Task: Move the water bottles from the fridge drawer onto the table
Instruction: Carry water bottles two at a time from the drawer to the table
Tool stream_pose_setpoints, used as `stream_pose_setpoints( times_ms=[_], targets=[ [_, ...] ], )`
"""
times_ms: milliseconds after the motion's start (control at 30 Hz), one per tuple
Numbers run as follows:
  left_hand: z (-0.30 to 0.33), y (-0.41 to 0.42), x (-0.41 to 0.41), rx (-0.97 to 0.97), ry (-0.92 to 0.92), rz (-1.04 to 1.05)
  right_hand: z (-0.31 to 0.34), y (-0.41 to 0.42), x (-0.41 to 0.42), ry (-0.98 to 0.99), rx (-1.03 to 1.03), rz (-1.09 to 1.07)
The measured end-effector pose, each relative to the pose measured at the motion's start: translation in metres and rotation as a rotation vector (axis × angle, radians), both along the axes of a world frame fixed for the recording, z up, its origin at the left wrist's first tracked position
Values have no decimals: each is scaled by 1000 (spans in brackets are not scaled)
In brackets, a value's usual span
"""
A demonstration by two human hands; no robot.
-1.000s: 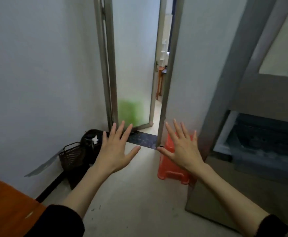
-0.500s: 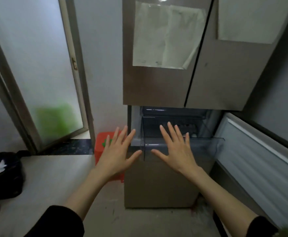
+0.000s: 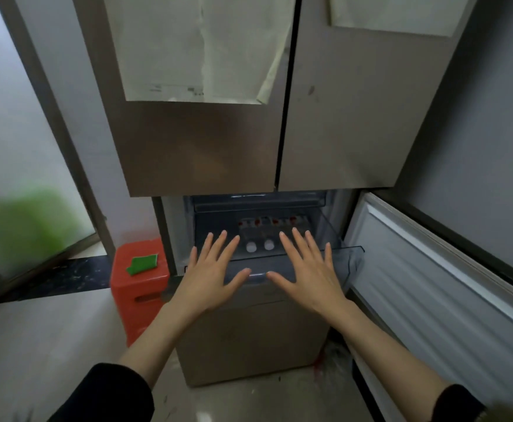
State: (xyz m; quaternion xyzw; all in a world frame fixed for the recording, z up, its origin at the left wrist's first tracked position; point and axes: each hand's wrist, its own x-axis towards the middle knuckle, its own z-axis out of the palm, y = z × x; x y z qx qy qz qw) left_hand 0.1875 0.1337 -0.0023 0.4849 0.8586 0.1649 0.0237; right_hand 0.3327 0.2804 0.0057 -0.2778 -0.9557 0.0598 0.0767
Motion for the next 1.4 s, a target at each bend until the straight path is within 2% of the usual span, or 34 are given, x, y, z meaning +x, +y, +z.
stream_pose_setpoints(
  times_ms=[233,567,767,933,1167,1400],
  targets=[
    [-30,72,-52,23,-161,55,-31,61,-52,-37,-94,5],
    [-68,157,-106,-188,-446,131,-68,135,-121,-35,-272,44],
    [-86,195,-105,-167,-657,250,-104,179,-159,-287,-598,-124],
    [-100,220,-119,-105,-787,406,-127,203,-187,-391,-694,-138],
    [-120,250,-133,59,-1136,663,-155,214,-214,-417,-710,-145],
    [-143,265,-131,165,-1217,798,-196,225,-236,-401,-593,-191]
  ],
)
